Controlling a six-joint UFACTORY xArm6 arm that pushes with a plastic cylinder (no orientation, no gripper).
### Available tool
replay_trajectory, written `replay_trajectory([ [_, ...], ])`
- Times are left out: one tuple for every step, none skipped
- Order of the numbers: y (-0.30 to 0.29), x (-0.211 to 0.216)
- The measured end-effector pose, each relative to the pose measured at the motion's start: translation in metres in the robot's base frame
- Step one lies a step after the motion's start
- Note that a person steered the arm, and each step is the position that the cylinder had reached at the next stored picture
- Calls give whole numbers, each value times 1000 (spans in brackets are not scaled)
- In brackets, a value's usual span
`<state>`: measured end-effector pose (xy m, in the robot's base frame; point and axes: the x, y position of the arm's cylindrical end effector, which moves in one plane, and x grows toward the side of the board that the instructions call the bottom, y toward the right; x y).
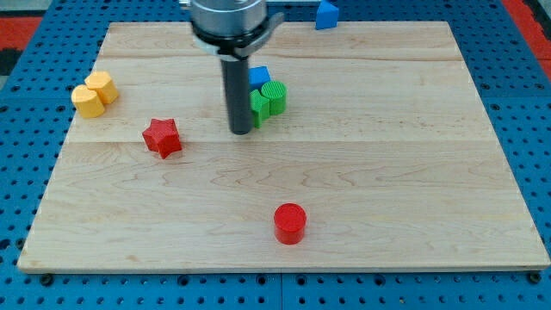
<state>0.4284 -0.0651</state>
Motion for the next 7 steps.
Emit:
replay_trajectory([
  [-11, 9],
  [-22, 9],
  [-31, 9],
  [-26, 9],
  [6, 29],
  [111, 40],
  [173, 2],
])
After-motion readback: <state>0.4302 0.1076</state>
